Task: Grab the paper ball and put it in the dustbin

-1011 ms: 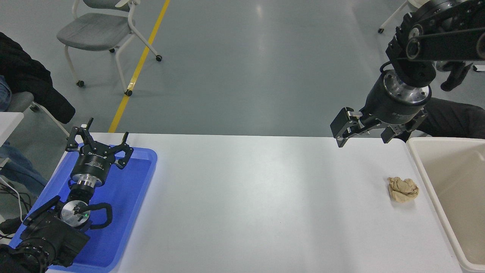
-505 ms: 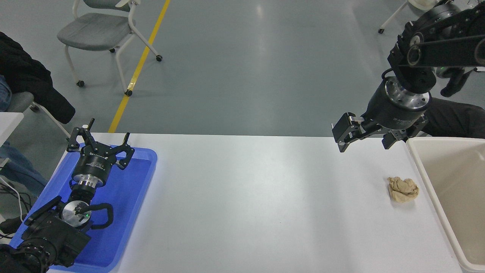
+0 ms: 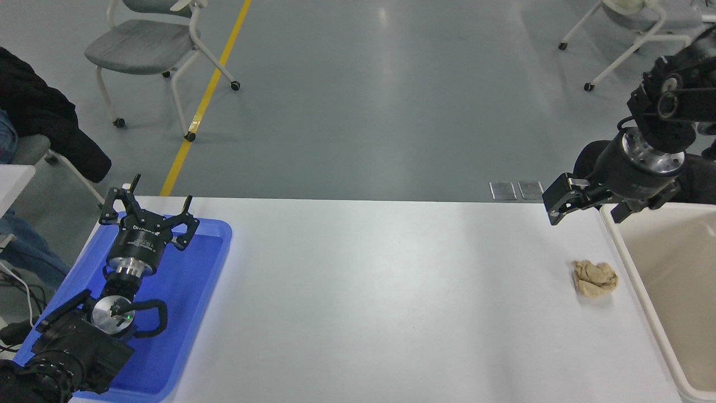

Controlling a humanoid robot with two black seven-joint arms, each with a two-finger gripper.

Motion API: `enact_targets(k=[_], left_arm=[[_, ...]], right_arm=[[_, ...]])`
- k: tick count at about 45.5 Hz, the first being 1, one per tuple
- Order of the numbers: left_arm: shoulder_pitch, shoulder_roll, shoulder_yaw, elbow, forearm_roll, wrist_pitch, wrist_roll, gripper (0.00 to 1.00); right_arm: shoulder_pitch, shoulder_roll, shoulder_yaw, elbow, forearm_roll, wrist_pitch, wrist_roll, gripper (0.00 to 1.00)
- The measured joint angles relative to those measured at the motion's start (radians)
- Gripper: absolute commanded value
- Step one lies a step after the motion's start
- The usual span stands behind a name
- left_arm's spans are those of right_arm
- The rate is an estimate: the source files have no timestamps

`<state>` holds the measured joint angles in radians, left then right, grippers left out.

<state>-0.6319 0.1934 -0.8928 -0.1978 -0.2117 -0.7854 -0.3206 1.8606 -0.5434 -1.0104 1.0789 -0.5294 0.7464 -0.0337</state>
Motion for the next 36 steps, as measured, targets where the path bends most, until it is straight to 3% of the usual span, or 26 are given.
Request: enact_targets(k=[15, 36], left_arm=[[0.0, 0.0, 0.0, 0.0, 0.0, 0.0, 0.0, 1.0], [0.0, 0.0, 0.0, 0.0, 0.0, 0.0, 0.0, 1.0]], right_arm=[[-0.374, -0.06, 0.201, -0.271, -0.192, -0.167, 0.004, 1.0], [-0.786, 0.027, 0.414, -0.533, -0.24, -0.452, 0.007, 1.0]])
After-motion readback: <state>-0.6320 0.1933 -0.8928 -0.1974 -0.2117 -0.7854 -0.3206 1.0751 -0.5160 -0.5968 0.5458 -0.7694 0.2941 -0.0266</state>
